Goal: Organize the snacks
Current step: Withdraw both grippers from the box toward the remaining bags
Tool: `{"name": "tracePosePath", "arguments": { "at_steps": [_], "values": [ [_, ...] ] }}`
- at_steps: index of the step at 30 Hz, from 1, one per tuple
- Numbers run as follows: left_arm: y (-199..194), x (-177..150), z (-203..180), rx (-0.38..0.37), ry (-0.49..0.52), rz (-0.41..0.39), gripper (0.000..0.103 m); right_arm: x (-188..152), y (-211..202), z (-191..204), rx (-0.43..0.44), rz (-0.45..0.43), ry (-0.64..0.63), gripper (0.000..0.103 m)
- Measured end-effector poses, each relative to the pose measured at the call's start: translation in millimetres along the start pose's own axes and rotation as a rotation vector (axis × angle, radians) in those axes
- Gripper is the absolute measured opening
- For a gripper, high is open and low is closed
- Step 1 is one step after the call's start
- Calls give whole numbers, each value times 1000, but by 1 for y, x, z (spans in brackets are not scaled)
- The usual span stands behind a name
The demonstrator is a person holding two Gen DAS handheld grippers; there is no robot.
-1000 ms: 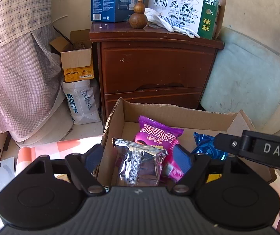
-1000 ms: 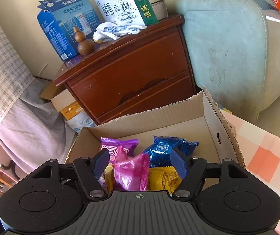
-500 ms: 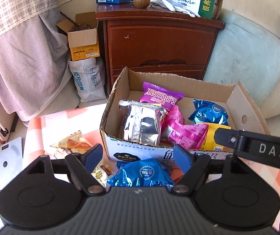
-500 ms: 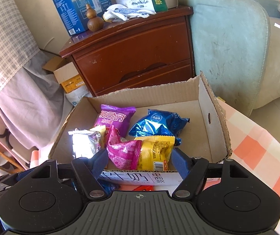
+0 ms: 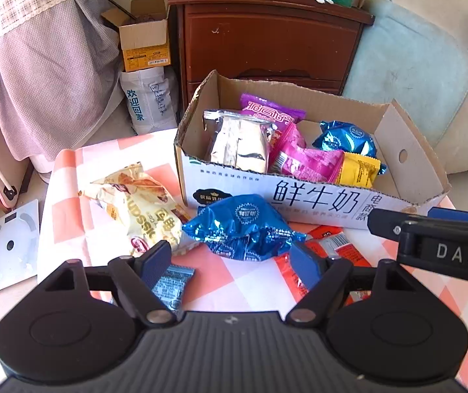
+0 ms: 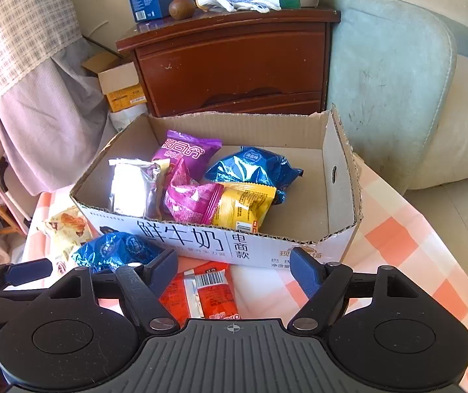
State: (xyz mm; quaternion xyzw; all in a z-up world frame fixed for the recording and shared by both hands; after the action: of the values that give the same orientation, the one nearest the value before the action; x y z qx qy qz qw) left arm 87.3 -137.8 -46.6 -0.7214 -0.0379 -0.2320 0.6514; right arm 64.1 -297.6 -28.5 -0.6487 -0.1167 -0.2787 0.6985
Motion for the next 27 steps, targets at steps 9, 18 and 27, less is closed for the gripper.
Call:
{"name": "tracePosePath", "arguments": {
  "at_steps": [9, 18, 27],
  "values": [
    [0, -33, -10, -20, 32, 35, 79, -28, -6, -2, -3, 45, -65, 77],
    [7, -67, -21, -35, 92, 83, 79, -57, -8, -10, -7, 102, -140, 79],
    [18, -92, -44, -57, 177, 125, 79, -86, 3, -35, -31, 180, -169, 79]
  ]
}}
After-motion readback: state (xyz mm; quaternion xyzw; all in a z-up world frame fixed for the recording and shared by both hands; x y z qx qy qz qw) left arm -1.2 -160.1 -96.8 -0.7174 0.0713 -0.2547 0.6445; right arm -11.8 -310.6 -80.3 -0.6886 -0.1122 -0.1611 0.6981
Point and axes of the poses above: each gripper's, at about its wrist camera, not at the fingertips, and y roughly the way its jaws point, z to its left, x to its top, the point moved 6 cm from there along y, roughly the way its jaws point, and after that the axes turned 12 degrees about z, right-handed, at the moved point
